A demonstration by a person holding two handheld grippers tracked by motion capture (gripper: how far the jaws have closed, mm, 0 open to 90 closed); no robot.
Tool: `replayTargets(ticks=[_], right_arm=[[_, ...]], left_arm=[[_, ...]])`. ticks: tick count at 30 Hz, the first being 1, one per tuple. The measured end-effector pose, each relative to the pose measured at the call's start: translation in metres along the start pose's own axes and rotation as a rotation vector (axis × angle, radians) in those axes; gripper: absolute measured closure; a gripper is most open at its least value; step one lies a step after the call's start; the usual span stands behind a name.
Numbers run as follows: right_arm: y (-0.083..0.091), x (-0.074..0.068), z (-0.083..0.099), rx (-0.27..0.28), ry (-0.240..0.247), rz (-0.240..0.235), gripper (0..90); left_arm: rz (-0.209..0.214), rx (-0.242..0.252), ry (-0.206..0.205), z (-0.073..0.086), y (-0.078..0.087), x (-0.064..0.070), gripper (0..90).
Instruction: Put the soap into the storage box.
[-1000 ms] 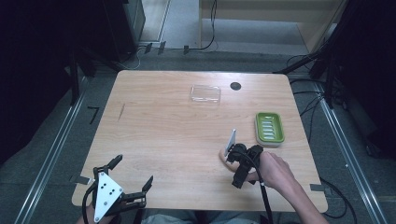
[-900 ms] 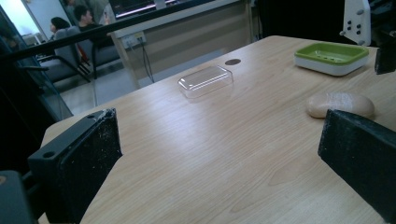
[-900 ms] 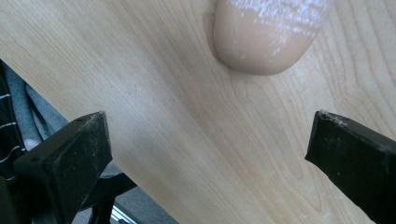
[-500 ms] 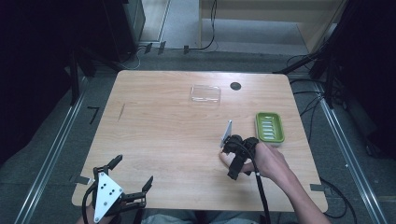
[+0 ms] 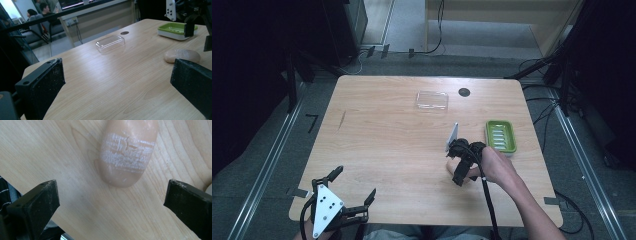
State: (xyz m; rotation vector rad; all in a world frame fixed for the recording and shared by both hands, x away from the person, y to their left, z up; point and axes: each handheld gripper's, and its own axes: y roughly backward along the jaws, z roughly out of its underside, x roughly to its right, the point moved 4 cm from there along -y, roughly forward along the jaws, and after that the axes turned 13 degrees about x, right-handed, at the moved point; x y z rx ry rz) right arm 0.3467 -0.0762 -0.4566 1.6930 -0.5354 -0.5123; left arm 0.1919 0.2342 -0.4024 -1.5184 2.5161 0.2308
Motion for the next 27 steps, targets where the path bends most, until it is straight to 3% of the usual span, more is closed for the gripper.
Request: replayTargets(ticks=[27], right_arm=[[-0.039,0.009,-0.018,0.009,-0.055,-0.031,0.0]], left_arm=[[-0.002,0.002,0.003,0.000,0.000,0.000,0.0]])
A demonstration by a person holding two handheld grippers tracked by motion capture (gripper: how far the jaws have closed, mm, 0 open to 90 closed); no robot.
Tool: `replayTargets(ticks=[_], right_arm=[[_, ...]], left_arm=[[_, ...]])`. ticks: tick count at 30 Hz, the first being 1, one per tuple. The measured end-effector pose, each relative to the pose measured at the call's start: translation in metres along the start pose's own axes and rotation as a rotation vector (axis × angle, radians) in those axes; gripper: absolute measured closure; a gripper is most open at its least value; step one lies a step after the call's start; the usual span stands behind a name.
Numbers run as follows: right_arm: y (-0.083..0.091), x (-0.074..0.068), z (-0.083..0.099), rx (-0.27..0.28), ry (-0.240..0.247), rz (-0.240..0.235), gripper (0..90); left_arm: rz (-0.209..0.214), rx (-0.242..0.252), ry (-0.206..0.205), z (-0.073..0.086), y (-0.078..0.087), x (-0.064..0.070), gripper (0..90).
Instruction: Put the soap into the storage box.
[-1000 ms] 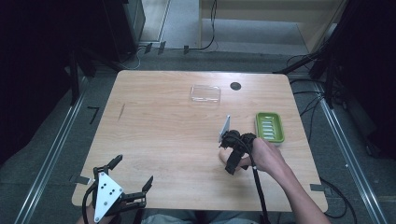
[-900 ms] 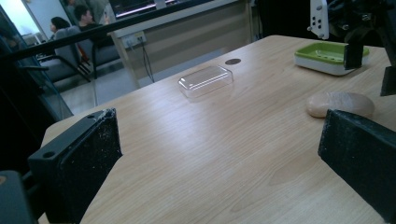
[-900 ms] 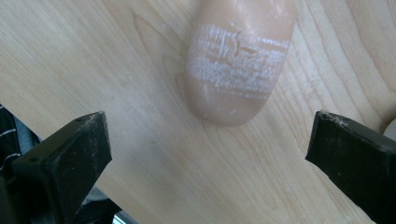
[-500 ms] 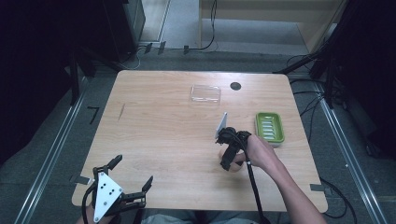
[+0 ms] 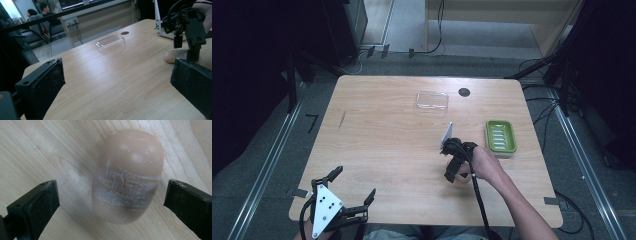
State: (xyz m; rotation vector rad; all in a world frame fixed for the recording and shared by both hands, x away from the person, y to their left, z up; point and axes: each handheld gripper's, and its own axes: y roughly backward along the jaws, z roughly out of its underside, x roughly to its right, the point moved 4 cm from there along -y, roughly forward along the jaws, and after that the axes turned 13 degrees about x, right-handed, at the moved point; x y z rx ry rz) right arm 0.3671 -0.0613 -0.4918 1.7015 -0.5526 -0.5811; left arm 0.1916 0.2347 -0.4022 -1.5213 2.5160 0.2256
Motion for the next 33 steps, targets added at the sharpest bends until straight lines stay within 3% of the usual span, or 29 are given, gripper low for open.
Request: replayTargets(ticks=[8,17,33], right_arm=[[-0.008,0.005,0.001,-0.011,-0.020,0.000,0.9],[-0.012,0.009,0.000,-0.006,-0.039,0.009,14.5],[-0.012,0.010,-0.001,-0.005,-0.040,0.045,29.5]], left_arm=[[0.002,-0.001,-0.002,0.000,0.000,0.000,0.0],[0.001,0.001,-0.001,0.000,0.000,0.000,0.0],[0.000,0.001,-0.002,0.000,0.001,0.000,0.0]])
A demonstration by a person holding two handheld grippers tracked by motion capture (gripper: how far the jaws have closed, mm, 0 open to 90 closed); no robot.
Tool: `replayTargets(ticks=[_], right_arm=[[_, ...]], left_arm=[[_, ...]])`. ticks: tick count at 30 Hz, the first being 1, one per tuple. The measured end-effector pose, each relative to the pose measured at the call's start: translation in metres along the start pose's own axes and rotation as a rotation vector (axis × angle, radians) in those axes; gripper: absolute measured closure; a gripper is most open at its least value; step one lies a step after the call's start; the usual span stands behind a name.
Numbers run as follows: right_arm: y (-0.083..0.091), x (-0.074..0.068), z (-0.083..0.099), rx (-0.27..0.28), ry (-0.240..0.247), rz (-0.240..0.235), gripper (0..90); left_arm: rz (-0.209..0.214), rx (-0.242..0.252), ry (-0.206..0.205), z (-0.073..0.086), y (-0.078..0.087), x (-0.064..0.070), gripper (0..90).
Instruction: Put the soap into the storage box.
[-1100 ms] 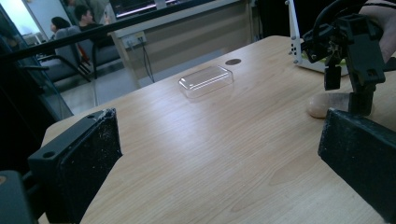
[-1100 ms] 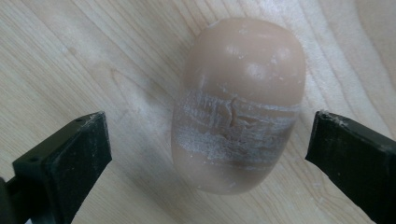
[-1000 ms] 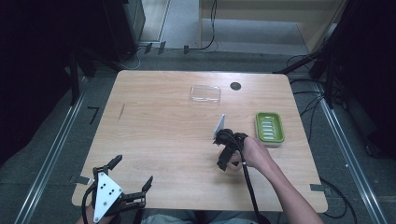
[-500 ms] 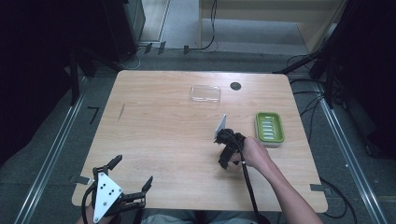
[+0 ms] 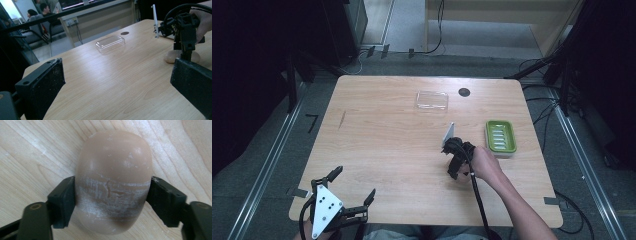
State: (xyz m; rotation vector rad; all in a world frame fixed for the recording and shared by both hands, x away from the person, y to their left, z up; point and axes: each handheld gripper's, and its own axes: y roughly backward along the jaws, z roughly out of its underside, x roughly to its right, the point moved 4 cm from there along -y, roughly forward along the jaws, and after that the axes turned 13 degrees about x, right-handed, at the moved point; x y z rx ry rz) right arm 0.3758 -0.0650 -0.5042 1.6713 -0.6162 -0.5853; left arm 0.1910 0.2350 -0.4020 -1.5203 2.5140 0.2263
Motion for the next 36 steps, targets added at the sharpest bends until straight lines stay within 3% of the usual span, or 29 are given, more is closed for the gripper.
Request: replayTargets(ticks=[21,36], right_arm=[[0.002,0.000,0.000,-0.033,0.031,-0.004,32.7],[0.020,0.002,0.002,-0.023,0.051,-0.003,32.9]], left_arm=[[-0.001,0.003,0.001,0.000,0.001,0.000,0.0],[0.000,0.004,-0.001,0.000,0.000,0.000,0.0]])
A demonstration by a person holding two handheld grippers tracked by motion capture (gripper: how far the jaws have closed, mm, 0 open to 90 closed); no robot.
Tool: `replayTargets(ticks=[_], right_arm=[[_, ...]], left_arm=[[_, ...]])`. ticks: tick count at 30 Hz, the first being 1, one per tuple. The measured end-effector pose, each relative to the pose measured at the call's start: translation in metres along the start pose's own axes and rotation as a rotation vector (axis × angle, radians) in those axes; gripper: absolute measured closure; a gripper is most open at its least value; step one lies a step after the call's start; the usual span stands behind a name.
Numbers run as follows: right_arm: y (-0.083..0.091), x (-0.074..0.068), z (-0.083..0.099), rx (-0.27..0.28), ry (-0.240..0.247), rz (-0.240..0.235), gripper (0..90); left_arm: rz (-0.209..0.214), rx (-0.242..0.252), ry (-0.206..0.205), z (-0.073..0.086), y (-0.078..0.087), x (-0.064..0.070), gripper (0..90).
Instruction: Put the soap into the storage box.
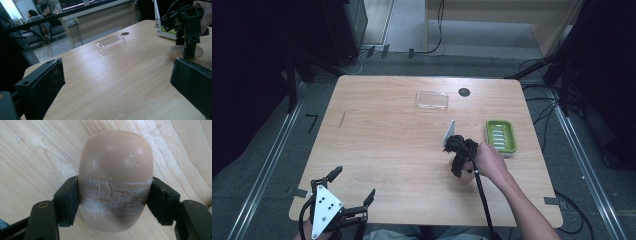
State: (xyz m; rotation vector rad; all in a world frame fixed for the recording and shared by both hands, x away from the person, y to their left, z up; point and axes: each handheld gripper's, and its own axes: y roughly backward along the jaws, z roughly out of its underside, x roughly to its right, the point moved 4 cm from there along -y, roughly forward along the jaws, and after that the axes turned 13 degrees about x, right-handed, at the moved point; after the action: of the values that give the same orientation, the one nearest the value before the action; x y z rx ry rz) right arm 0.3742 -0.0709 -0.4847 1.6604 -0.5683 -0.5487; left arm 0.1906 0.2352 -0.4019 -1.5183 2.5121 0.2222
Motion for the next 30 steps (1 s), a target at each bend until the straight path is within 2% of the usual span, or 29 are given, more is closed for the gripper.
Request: replayTargets(ticks=[21,30], right_arm=[[0.025,0.006,0.009,-0.009,0.017,0.003,33.1],[0.034,0.014,0.013,0.000,0.002,0.006,33.1]], left_arm=[[-0.002,-0.002,0.000,0.000,0.000,0.000,0.0],[-0.003,-0.002,0.001,0.000,-0.001,0.000,0.0]])
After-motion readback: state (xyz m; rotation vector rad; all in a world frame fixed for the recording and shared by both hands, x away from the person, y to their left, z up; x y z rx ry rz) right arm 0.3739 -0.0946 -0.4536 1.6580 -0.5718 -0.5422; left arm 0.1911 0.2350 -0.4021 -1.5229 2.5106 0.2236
